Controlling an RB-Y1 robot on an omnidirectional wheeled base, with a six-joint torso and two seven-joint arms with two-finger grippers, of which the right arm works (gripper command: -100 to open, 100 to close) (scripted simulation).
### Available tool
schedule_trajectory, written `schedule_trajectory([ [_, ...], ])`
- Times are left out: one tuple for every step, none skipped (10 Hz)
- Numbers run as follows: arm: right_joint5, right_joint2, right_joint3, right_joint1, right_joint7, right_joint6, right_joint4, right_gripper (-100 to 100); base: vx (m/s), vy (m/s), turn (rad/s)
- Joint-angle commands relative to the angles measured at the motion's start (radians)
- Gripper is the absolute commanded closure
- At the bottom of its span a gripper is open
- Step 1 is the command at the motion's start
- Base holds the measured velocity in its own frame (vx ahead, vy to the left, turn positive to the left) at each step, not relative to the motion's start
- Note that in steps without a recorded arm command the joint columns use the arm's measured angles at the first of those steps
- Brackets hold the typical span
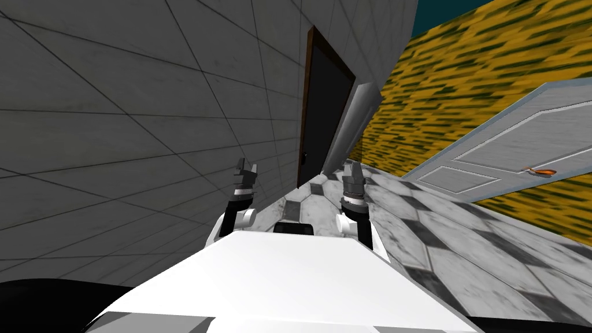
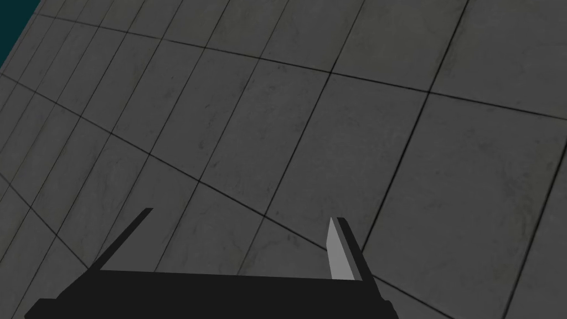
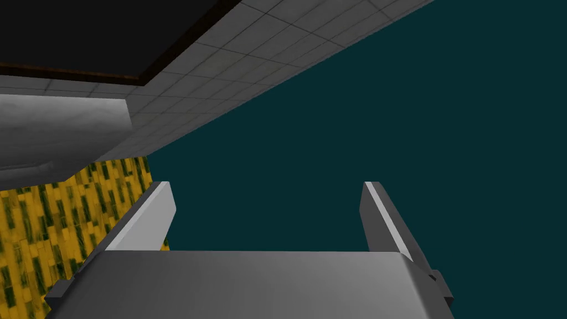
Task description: Pull the door open
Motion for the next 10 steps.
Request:
schedule_trajectory([
  [0.037,-0.008,0.001,-0.012,0.027,0.01,0.037,-100,0.159,-0.052,0.148],
  [0.049,-0.01,0.001,-0.016,0.036,0.012,0.051,-100,0.131,-0.071,0.109],
  [0.061,-0.013,0.0,-0.02,0.044,0.014,0.064,-100,0.112,-0.06,0.07],
  [0.087,-0.018,0.0,-0.028,0.061,0.019,0.092,-100,0.135,-0.068,0.117],
  [0.101,-0.02,0.0,-0.032,0.071,0.021,0.106,-100,0.131,-0.07,0.117],
  [0.114,-0.023,0.0,-0.036,0.08,0.023,0.121,-100,0.103,-0.058,0.066],
  [0.141,-0.028,-0.001,-0.044,0.098,0.028,0.151,-100,0.124,-0.081,0.139],
  [0.156,-0.03,-0.001,-0.049,0.108,0.031,0.166,-100,0.128,-0.105,0.116],
  [0.17,-0.032,-0.001,-0.053,0.118,0.033,0.182,-100,0.104,-0.078,0.072],
  [0.199,-0.036,-0.001,-0.062,0.138,0.038,0.213,-100,0.124,-0.078,0.117],
])
